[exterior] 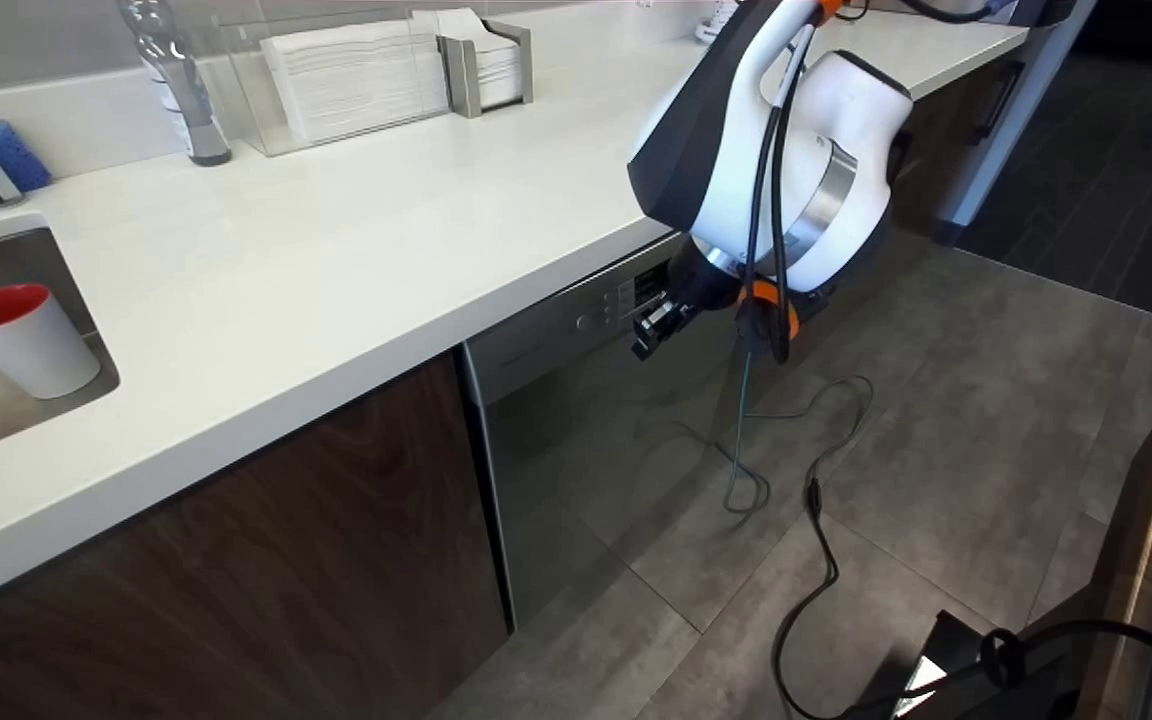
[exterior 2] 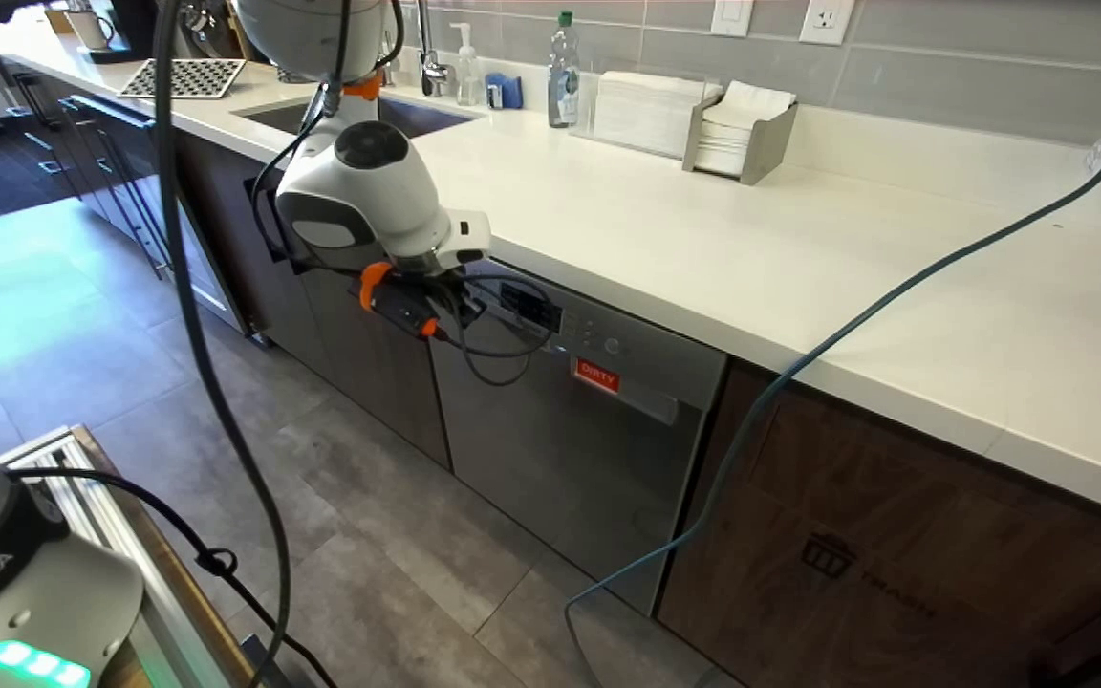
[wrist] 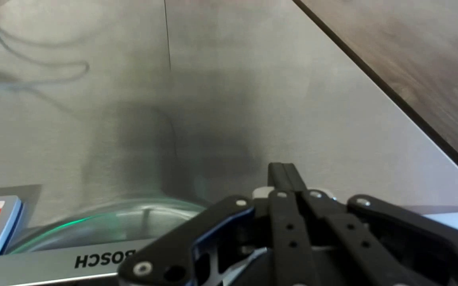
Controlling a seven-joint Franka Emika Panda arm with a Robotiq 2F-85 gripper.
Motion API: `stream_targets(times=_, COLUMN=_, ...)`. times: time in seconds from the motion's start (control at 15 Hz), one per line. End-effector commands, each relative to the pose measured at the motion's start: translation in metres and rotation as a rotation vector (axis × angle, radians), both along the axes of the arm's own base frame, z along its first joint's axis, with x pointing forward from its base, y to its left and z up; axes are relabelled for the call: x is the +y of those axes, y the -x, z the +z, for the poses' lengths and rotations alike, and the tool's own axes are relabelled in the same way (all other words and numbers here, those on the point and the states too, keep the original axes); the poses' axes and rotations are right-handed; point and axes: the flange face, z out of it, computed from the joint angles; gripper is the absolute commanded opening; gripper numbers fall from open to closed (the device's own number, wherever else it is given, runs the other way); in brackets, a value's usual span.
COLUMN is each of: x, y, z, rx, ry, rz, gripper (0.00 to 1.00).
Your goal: Press a button on the left side of the oven
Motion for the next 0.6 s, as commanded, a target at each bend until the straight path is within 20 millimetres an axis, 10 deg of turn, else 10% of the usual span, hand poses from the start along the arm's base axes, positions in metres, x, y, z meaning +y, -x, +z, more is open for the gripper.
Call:
stream_targets(times=0.0, x=0.001, y=0.01, z=0.009, rx=0.035, ry=0.0, rz=0.001, gripper=0.26)
stream_targets(times=0.53, x=0.0, y=0.063, z=0.046, rx=0.124, ry=0.051, rz=0.065, gripper=0.73)
